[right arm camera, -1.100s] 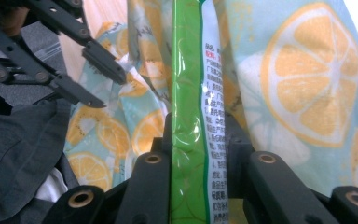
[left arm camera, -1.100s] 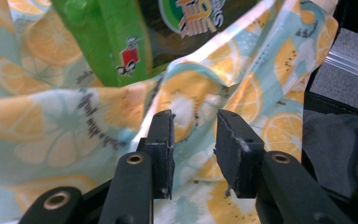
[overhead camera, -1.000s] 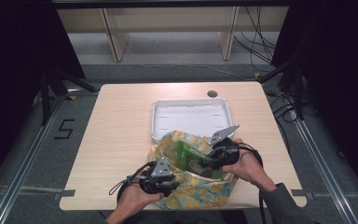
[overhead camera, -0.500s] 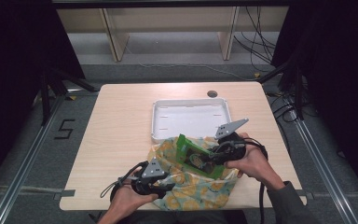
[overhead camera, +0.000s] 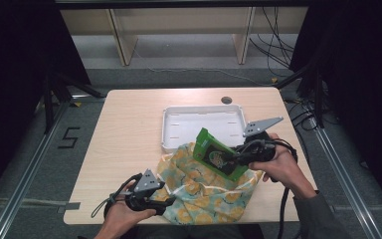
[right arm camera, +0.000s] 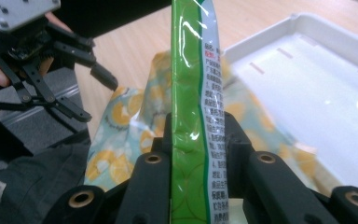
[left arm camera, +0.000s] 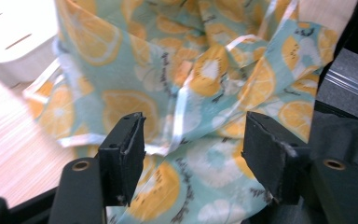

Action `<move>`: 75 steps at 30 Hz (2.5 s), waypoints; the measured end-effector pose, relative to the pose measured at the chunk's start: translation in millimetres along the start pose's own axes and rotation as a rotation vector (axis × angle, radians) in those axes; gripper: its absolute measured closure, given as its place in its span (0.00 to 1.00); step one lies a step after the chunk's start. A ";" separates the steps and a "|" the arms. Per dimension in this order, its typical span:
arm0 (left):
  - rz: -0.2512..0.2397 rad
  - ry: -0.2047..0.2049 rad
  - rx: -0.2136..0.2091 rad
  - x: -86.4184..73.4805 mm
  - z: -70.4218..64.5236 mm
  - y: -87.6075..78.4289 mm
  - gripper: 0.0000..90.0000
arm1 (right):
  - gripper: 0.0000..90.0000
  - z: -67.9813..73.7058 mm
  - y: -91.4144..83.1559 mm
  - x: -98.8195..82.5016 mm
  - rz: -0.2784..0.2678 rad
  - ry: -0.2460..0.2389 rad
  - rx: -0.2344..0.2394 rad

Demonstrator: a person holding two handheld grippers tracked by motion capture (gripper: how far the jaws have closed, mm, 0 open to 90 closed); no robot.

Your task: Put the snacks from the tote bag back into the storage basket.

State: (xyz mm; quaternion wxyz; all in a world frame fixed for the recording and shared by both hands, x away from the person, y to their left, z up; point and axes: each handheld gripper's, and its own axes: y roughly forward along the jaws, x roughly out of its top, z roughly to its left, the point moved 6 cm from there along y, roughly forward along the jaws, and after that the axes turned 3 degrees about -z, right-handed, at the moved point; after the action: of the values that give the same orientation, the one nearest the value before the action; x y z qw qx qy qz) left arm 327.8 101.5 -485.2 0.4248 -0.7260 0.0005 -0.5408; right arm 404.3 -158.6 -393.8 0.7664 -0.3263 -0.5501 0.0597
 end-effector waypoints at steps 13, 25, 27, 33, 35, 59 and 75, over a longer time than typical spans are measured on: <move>0.020 -0.028 0.050 -15.4 9.3 -10.6 0.37 | 0.85 -16.0 -22.2 14.9 -0.079 0.023 -0.057; 0.026 -0.030 0.081 -22.3 18.5 -17.0 0.35 | 0.85 -52.9 -26.1 14.9 -0.108 0.110 -0.131; 0.024 -0.055 0.082 -23.3 17.6 -17.1 0.35 | 0.85 -61.0 -26.3 15.1 -0.116 0.089 -0.156; 0.028 -0.049 0.104 -26.1 22.5 -21.1 0.33 | 0.85 -75.6 -22.1 14.1 -0.127 0.168 -0.190; 0.040 -0.030 0.099 -27.4 24.1 -23.7 0.33 | 0.85 -81.8 -21.2 13.9 -0.124 0.154 -0.195; 0.047 -0.028 0.106 -33.3 24.3 -27.2 0.32 | 0.85 -117.0 6.2 10.3 -0.111 0.228 -0.246; 0.050 -0.049 0.106 -33.9 23.3 -26.6 0.32 | 0.85 -136.4 32.0 21.3 -0.110 0.288 -0.267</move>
State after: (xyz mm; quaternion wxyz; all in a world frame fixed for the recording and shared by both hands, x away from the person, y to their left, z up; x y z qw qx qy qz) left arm 319.7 148.4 -496.7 0.4758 -0.7154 -0.0202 -0.5113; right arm 541.4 -183.3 -419.6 0.7890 -0.3999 -0.4549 -0.1029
